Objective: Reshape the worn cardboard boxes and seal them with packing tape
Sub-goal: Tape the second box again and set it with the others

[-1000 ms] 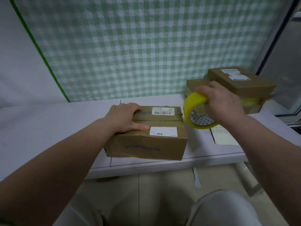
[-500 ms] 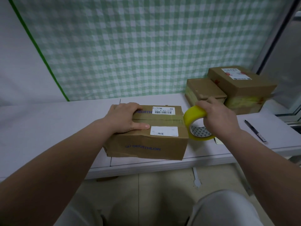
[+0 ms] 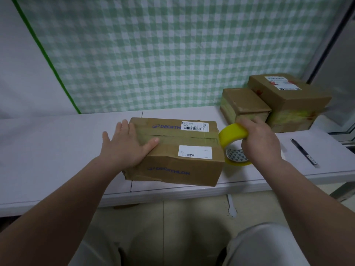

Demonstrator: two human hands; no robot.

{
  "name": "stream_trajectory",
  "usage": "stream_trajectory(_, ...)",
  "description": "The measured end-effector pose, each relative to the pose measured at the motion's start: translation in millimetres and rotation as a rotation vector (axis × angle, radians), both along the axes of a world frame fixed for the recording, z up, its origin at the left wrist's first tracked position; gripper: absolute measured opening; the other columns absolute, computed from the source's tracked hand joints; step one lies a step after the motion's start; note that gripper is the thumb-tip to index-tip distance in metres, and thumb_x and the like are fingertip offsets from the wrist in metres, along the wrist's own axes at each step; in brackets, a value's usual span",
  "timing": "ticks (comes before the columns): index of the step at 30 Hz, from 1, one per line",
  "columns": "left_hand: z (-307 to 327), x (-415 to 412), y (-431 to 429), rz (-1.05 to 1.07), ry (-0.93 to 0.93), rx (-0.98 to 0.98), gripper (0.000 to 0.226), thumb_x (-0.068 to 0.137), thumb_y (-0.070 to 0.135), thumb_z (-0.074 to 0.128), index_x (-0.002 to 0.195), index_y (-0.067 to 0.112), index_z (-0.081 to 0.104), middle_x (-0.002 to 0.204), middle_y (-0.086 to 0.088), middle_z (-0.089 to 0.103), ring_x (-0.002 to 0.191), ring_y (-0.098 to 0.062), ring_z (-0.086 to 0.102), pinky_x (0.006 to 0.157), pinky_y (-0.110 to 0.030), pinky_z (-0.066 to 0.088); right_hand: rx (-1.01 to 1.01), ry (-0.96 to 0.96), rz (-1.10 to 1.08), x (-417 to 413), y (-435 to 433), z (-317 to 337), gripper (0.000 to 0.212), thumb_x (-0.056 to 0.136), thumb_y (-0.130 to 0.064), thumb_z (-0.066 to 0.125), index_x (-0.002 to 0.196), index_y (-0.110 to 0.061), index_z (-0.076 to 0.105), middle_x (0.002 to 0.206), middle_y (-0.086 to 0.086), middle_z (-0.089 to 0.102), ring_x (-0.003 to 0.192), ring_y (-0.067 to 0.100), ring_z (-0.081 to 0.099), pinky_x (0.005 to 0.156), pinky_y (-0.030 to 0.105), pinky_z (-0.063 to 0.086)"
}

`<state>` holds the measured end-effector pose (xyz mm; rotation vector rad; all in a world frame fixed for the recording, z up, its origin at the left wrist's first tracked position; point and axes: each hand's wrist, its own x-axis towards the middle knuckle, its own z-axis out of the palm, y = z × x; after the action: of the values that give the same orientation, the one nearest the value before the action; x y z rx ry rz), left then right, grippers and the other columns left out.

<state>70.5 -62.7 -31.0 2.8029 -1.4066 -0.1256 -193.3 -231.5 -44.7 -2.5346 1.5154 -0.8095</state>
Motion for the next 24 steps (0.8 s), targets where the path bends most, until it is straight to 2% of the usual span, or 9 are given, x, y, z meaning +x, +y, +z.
stream_trajectory(3,0,-15,-5,-0.025,0.000,0.022,0.104,0.076,0.080,0.005,0.151,0.008,0.003,0.160,-0.009,-0.004,0.147,-0.021,-0.004,0.116,-0.055,0.001,0.019,-0.030,-0.006,2,2,0,0.062,0.072,0.014,0.048,0.122,-0.020,0.061,0.110,0.016,0.053,0.101,0.040,0.049,0.064,0.036,0.032)
stream_trajectory(10,2,-67,-23,-0.237,0.034,0.031,0.098,0.082,0.077,0.008,0.152,0.009,0.002,0.160,-0.010,-0.007,0.147,-0.021,-0.006,0.116,-0.054,-0.001,0.034,-0.077,-0.029,2,9,1,0.060,0.070,0.016,0.046,0.118,-0.017,0.063,0.107,0.017,0.053,0.096,0.040,0.049,0.063,0.036,0.032)
stream_trajectory(17,1,-91,-35,-0.406,0.062,0.026,0.069,0.089,0.070,0.013,0.150,0.040,0.005,0.160,0.003,-0.008,0.147,-0.026,-0.008,0.113,-0.059,-0.002,0.053,-0.102,-0.076,6,17,2,0.058,0.070,0.016,0.046,0.117,-0.014,0.063,0.105,0.017,0.052,0.097,0.040,0.048,0.062,0.035,0.030)
stream_trajectory(19,4,-85,-31,-0.392,0.126,-0.046,0.057,0.094,0.063,0.016,0.147,0.043,0.020,0.161,0.005,0.002,0.148,-0.023,-0.002,0.115,-0.056,-0.001,0.056,-0.107,-0.080,9,23,2,0.058,0.071,0.015,0.046,0.117,-0.014,0.062,0.104,0.016,0.052,0.098,0.039,0.048,0.062,0.035,0.031)
stream_trajectory(20,6,-80,-28,-0.365,0.165,-0.117,0.051,0.097,0.058,0.019,0.142,0.041,0.035,0.159,0.004,0.014,0.147,-0.022,0.007,0.117,-0.055,0.003,0.061,-0.104,-0.084,13,27,2,0.057,0.072,0.014,0.046,0.118,-0.015,0.062,0.106,0.015,0.052,0.100,0.038,0.048,0.062,0.035,0.032)
stream_trajectory(21,6,-73,-23,-0.325,0.202,-0.217,0.046,0.099,0.052,0.022,0.130,0.037,0.052,0.154,0.000,0.032,0.144,-0.022,0.022,0.116,-0.054,0.011,0.064,-0.099,-0.089,18,32,1,0.056,0.074,0.013,0.046,0.119,-0.016,0.061,0.108,0.014,0.052,0.102,0.037,0.048,0.063,0.035,0.033)
stream_trajectory(22,5,-65,-17,-0.270,0.223,-0.343,0.041,0.100,0.045,0.025,0.109,0.030,0.062,0.139,-0.003,0.052,0.133,-0.024,0.040,0.112,-0.053,0.023,0.065,-0.094,-0.098,23,37,1,0.054,0.076,0.011,0.047,0.119,-0.017,0.060,0.109,0.013,0.052,0.103,0.036,0.048,0.063,0.036,0.033)
stream_trajectory(23,4,-55,-10,-0.204,0.203,-0.481,0.036,0.100,0.039,0.028,0.092,0.024,0.061,0.116,-0.004,0.063,0.114,-0.027,0.054,0.104,-0.051,0.034,0.064,-0.087,-0.110,29,42,0,0.052,0.077,0.010,0.047,0.119,-0.018,0.059,0.110,0.013,0.052,0.104,0.035,0.048,0.063,0.036,0.033)
stream_trajectory(24,0,-43,-1,-0.129,0.153,-0.613,0.032,0.099,0.033,0.031,0.085,0.019,0.056,0.097,-0.005,0.064,0.097,-0.028,0.058,0.095,-0.049,0.041,0.064,-0.076,-0.126,35,47,0,0.049,0.079,0.008,0.047,0.119,-0.018,0.058,0.111,0.013,0.051,0.105,0.034,0.047,0.063,0.036,0.033)
